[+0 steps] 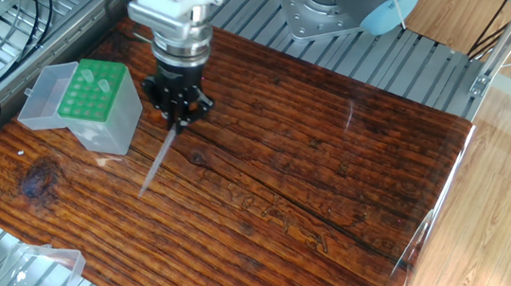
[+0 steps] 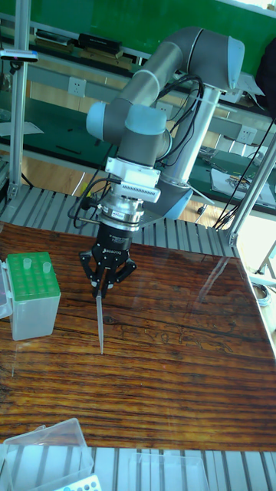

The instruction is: Insert a large pipette tip into the holder for large pipette tips

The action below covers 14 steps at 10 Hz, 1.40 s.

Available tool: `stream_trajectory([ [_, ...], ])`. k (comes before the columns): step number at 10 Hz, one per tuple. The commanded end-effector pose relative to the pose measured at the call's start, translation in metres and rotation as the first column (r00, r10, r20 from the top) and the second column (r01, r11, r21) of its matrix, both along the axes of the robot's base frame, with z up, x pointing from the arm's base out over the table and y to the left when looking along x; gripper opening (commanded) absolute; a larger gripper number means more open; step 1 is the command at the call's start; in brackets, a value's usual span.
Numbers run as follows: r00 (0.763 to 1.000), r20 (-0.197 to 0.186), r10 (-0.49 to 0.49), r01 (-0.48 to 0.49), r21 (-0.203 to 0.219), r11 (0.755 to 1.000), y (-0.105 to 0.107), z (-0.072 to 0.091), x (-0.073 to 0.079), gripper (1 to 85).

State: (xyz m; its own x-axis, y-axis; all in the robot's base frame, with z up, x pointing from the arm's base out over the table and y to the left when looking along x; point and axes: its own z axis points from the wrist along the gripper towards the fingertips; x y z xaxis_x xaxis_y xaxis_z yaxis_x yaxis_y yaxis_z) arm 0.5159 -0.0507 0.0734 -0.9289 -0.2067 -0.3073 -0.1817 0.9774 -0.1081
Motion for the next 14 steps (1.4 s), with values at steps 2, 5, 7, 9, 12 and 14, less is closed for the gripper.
stream_trajectory([
  [2,0.999,0.002,0.033,-0.033,-0.001,0.999,-0.009,0.015,0.024,1.0],
  [5,0.984,-0.172,-0.042,0.045,0.016,0.999,-0.008,0.006,-0.027,1.0],
  [7,0.983,-0.18,-0.036,0.043,0.034,0.999,-0.004,0.005,-0.029,1.0],
  [9,0.978,-0.205,-0.045,0.052,0.026,0.998,-0.006,0.005,-0.035,1.0],
  [12,0.976,-0.216,-0.03,0.037,0.03,0.999,-0.004,0.004,-0.038,1.0],
  [14,0.998,-0.064,-0.023,0.032,0.148,0.989,0.024,0.013,0.002,1.0],
])
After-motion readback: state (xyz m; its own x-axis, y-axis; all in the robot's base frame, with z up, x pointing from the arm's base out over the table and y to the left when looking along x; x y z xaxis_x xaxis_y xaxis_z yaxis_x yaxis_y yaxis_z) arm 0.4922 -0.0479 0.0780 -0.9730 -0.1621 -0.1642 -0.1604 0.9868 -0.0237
